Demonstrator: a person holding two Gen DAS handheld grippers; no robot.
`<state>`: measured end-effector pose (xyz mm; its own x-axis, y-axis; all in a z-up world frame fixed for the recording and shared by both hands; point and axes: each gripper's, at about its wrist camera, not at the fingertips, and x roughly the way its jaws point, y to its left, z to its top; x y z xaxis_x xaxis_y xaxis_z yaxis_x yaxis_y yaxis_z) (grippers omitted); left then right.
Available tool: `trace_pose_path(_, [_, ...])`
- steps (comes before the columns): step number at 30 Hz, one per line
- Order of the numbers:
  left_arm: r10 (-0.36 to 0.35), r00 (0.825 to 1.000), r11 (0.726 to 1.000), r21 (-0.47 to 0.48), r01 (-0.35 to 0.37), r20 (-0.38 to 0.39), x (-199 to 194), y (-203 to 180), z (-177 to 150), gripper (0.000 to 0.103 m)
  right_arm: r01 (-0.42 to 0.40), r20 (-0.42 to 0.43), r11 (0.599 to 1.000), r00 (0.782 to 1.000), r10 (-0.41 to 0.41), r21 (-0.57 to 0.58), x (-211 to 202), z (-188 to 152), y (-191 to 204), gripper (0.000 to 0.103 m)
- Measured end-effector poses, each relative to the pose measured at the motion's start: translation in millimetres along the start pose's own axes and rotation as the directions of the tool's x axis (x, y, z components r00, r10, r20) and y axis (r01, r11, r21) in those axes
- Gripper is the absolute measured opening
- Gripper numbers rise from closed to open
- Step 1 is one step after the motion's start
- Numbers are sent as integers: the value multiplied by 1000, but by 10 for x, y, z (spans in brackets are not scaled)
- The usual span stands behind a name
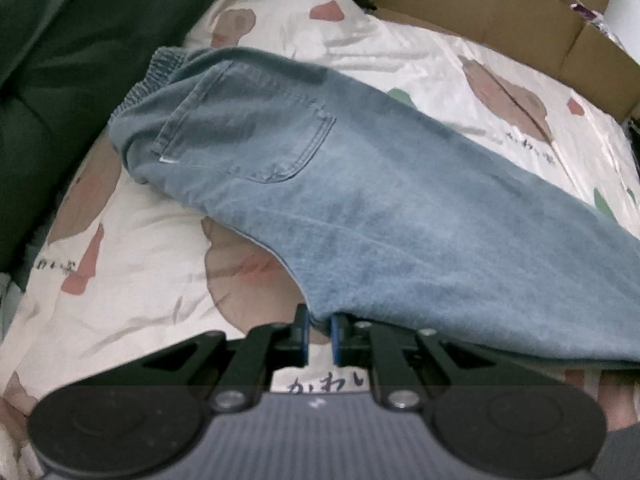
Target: Fold clothes
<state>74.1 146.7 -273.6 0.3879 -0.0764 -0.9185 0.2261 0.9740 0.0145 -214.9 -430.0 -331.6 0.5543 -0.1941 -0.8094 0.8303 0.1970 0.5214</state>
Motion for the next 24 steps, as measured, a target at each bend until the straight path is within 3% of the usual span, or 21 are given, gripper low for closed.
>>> trace_pose_path(5, [-10, 999, 999, -32, 9, -47, 110, 27, -3, 12, 42, -38, 998, 998, -40, 53, 147, -35, -150, 7])
trace_pose_path(7, [3, 998, 1000, -17, -4, -57, 86, 28, 10, 5, 72, -51, 996, 996, -69, 54, 180, -33, -176, 15])
trace_pose_path(9, [13, 998, 999, -28, -15, -61, 36, 82, 13, 5, 112, -47, 992, 993, -109, 51, 154, -26, -203, 25])
trace_pose_path(14, [27, 998, 996, -88, -32, -48, -120, 299, 27, 7, 167, -15, 985, 986, -166, 42, 8, 24, -348, 29])
trace_pose_path(22, [55, 998, 993, -109, -54, 7, -284, 393, 255, 9, 84, 28, 996, 996, -83, -30, -71, 158, -293, 31])
trace_pose_path(24, [61, 998, 993, -100, -59, 14, -265, 381, 357, 9, 81, 35, 994, 996, -79, -67, -55, 187, -229, 38])
